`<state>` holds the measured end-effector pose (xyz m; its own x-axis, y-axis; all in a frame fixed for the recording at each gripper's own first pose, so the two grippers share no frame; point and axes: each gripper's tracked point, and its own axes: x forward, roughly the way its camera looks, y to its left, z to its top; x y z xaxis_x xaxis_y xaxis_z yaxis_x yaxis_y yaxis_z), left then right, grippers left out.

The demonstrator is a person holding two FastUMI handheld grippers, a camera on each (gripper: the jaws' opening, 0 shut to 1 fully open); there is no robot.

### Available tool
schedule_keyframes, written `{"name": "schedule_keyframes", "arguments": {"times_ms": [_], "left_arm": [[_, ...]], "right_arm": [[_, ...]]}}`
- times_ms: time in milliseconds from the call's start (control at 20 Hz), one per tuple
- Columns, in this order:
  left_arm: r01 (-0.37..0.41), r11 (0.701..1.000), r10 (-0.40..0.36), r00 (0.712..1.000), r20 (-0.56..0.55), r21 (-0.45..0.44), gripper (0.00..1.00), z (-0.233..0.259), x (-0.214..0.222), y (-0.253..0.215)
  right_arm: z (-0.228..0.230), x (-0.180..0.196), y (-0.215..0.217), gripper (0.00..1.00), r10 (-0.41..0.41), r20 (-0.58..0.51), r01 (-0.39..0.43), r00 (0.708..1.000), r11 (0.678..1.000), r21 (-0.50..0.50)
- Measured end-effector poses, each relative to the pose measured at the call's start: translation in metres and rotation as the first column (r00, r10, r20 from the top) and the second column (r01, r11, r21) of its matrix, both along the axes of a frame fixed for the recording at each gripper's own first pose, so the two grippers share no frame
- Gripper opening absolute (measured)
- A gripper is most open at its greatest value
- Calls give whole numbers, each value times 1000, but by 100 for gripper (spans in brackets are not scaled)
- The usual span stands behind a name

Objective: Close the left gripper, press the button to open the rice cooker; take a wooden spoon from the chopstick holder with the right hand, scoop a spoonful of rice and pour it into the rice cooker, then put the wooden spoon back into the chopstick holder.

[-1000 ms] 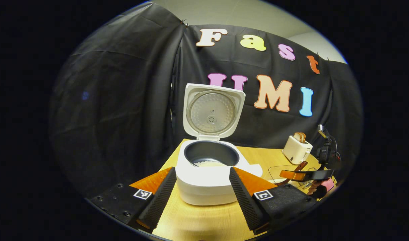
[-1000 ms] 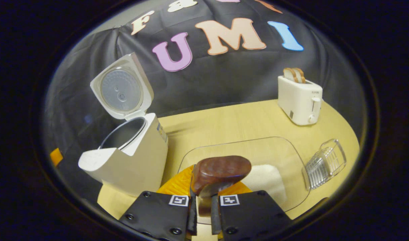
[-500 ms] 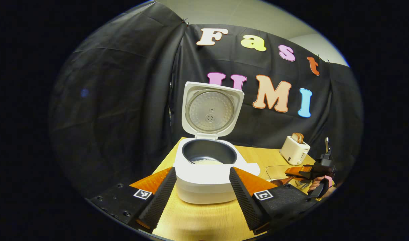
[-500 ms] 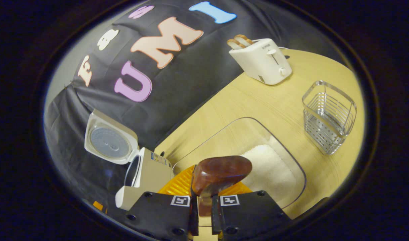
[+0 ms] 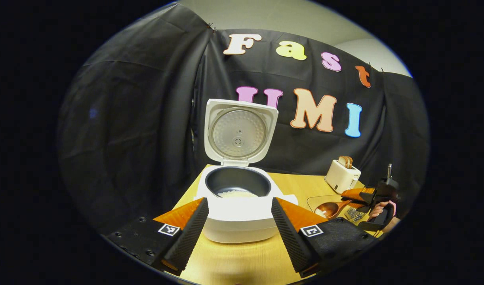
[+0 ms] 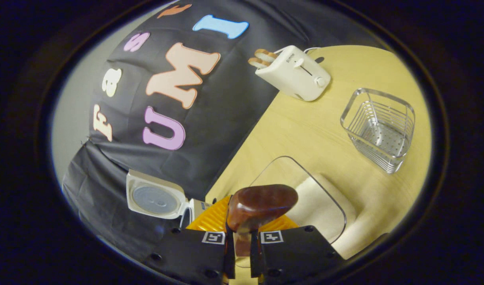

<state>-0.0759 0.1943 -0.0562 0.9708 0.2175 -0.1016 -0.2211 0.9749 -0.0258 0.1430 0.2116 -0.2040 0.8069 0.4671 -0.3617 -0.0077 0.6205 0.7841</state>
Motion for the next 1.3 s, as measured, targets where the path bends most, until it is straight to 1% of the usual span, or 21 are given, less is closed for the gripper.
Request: {"name": "schedule_keyframes", "arguments": {"times_ms": [100, 200, 300, 350, 400, 450, 500, 550, 650, 700, 800, 850, 900, 1000, 1050, 1200, 1250, 1300], "left_arm": [[12, 1000, -12, 1000, 0, -1, 94, 1, 3, -3], [22, 1000, -22, 1000, -1, 3, 94, 1, 5, -5], [29, 1000, -29, 1000, 0, 5, 94, 2, 7, -7], [32, 999, -32, 999, 0, 4, 94, 2, 9, -8], [36, 999, -36, 999, 0, 1, 94, 3, 9, -9], [38, 999, -38, 999, 1, 0, 94, 4, 10, -10], [40, 999, -40, 999, 2, 1, 94, 4, 10, -9], [41, 999, -41, 999, 2, 1, 94, 3, 10, -9], [43, 999, -43, 999, 3, -2, 94, 4, 9, -8], [42, 999, -42, 999, 4, -5, 94, 5, 9, -7], [37, 999, -37, 999, 7, -12, 94, 4, 8, -5], [34, 999, -34, 999, 8, -16, 94, 4, 7, -4], [31, 999, -30, 1000, 8, -21, 94, 2, 7, -3], [24, 999, -23, 1000, 7, -27, 94, 1, 3, 0], [21, 999, -20, 1000, 7, -32, 94, -1, 2, 1], [14, 998, -14, 1000, 6, -54, 94, -3, -2, 2], [11, 998, -11, 1000, 4, -57, 94, -4, -4, 2], [9, 998, -9, 1000, 3, -61, 94, -6, -4, 4]], "right_arm": [[13, 0, 0, 17, -7, 0, 7, 1000, 997, 76], [26, 3, 2, 18, -14, 0, 14, 1000, 990, 143], [37, 2, 2, 17, -17, 8, 16, 1000, 985, 171], [40, 3, 4, 18, -14, 10, 12, 1000, 984, 177], [42, 4, 6, 17, -10, 6, 8, 1000, 983, 185], [46, 4, 8, 18, -7, 3, 6, 1000, 980, 197], [49, 5, 10, 18, -5, -1, 5, 1000, 978, 207], [53, 4, 13, 16, -3, 0, 3, 1000, 977, 212], [66, 3, 22, 16, 12, 19, -15, 1000, 977, 210], [75, 3, 28, 18, 23, 30, -29, 999, 977, 209], [92, 2, 43, 18, 51, 51, -61, 997, 975, 213], [102, 1, 52, 20, 66, 61, -78, 996, 973, 217], [111, 1, 62, 18, 80, 73, -94, 994, 971, 218], [129, 2, 80, 18, 102, 98, -121, 990, 967, 223], [137, 2, 90, 19, 114, 108, -136, 988, 965, 225], [152, 3, 120, 18, 148, 138, -173, 979, 967, 190], [156, 1, 132, 20, 163, 150, -188, 975, 967, 172], [161, 1, 144, 18, 178, 159, -203, 971, 966, 158]]}}
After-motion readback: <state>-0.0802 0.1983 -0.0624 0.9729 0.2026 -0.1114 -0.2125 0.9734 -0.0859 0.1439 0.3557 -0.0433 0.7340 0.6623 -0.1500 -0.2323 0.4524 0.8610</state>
